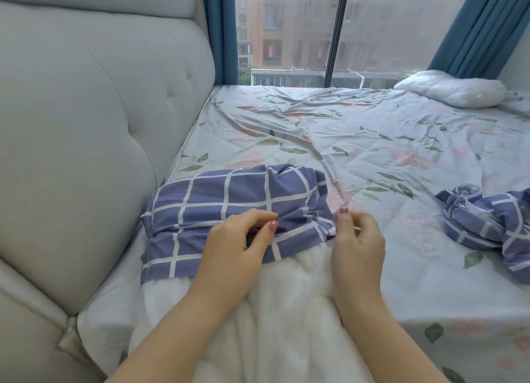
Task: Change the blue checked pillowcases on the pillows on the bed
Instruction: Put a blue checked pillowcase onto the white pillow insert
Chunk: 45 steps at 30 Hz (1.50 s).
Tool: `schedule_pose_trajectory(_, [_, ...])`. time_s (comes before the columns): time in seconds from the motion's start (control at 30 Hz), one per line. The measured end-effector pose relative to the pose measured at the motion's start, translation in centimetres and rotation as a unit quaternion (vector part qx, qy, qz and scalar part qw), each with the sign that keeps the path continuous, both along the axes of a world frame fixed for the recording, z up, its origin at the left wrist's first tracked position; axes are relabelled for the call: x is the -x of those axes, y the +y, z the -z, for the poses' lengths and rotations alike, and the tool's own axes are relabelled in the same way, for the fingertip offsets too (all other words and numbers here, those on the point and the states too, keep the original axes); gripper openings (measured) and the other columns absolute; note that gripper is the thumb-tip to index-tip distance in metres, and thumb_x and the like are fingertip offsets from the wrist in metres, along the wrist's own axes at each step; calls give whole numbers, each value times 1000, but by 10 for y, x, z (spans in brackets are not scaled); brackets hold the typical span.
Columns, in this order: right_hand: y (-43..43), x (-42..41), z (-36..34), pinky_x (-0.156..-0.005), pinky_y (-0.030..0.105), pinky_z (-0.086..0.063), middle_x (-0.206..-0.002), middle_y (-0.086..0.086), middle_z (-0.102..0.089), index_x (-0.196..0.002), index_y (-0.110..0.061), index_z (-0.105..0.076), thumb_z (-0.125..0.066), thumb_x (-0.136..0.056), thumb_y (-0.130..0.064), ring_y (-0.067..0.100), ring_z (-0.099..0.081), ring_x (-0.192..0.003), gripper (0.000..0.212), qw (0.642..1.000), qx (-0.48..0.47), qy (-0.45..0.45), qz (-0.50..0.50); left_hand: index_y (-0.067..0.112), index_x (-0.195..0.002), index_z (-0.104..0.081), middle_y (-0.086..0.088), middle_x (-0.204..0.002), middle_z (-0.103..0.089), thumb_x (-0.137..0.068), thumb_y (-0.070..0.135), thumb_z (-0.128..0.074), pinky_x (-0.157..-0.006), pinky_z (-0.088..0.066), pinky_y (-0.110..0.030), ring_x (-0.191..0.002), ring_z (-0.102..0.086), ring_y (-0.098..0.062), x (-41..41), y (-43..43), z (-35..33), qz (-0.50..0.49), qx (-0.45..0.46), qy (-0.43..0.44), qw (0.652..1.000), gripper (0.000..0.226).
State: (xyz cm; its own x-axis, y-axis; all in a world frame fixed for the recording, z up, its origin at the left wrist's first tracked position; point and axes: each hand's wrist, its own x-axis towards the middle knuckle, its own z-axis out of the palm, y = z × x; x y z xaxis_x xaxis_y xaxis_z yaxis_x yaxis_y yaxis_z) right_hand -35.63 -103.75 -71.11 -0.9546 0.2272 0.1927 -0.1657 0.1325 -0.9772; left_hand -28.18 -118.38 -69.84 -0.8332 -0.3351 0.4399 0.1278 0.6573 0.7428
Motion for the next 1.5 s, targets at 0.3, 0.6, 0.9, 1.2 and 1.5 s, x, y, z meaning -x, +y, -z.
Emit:
schedule_pose_trajectory(0.3, [6, 24, 4, -78, 24, -38, -103, -2, -65, -103, -12, -66, -38, -104, -34, 15, -56, -100, 36, 960, -190, -12, -205, 32, -146, -32, -12, -152, -31, -84, 75, -43, -115, -24, -52, -138, -27, -37, 3, -95, 15, -286, -65, -312, 904, 76])
schedule_pose_trajectory(0.6, [6, 27, 12, -70, 38, -38, -82, 1, -56, -82, -16, -44, -31, -103, -46, 26, -52, -83, 40, 936, -266, -66, -221, 28, -145, -38, 1, -133, -55, -83, 76, -46, -108, -40, -41, -123, -53, -28, 8, -108, 28, -186, -261, -213, 923, 79])
schedule_pose_trajectory(0.9, [9, 30, -22, -52, 15, -30, -57, -6, -34, -65, -23, -30, -42, -104, -19, 0, -37, -53, 40, 961, -66, 267, -7, 30, -145, -41, 17, -141, -52, -102, 36, -44, -99, -40, -9, -125, -49, 8, -10, -64, -24, -115, -163, 168, 965, 43])
schedule_pose_trajectory(1.2, [25, 64, 25, -72, 38, -37, -90, 11, -60, -67, -20, -45, -25, -103, -45, 33, -53, -86, 49, 896, -416, -90, -126, 25, -158, -9, -19, -155, -36, -100, 60, -22, -114, -30, -44, -138, -38, -41, 27, -78, 33, -192, -116, -324, 919, 69])
schedule_pose_trajectory(1.5, [25, 46, 8, -74, 33, -36, -93, -1, -57, -92, -16, -59, -42, -100, -39, 23, -49, -90, 29, 915, -363, 165, -66, 44, -152, -14, -14, -150, -43, -101, 58, -21, -106, -34, -39, -131, -46, -37, 6, -71, 17, -169, -94, -285, 939, 54])
